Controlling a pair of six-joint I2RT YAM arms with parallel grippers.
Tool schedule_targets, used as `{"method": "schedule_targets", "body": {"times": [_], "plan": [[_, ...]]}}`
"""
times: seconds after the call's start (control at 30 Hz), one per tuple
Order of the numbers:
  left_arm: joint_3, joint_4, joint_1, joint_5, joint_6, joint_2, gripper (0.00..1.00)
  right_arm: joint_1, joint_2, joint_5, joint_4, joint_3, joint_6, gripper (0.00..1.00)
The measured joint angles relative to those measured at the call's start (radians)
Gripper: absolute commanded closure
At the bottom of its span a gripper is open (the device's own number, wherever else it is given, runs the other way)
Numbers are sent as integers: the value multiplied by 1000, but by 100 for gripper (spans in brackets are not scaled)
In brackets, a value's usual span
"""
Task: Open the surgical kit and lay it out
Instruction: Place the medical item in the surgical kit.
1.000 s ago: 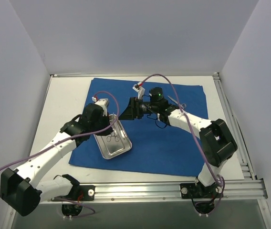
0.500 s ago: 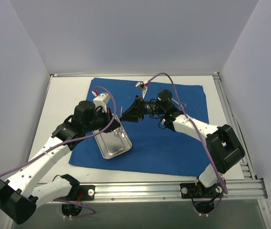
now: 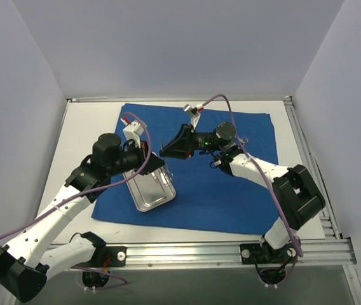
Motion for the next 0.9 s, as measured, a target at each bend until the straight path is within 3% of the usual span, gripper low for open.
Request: {"method": "schedule_targets", "body": {"times": [0.1,0.3,0.33,0.37,0.4,0.53,0.73,0.9], "plan": [[-3,19,5,31,-11,-1,98,0,9,-3,39,0,24,100],[-6,21,26,57,-18,0,97,1,17,7,38,0,26,100],[-5,19,30,56,-17,1,91,1,17,14,21,0,14,100],[-6,18,32,54,-15,3,81,2,15,19,-24,2,-16,100],[-5,19,35,46,-10,4,64,4,15,25,-74,3,-50,100],[-5,-7,40,-17,11,6,53,7,14,94,-372,46,-227,100],[16,-120,53,-194,31,30,52,-2,14,248,-743,153,-457,100],[58,-203,69,-321,31,101,53,-13,95,581,-1130,406,-662,100]]}}
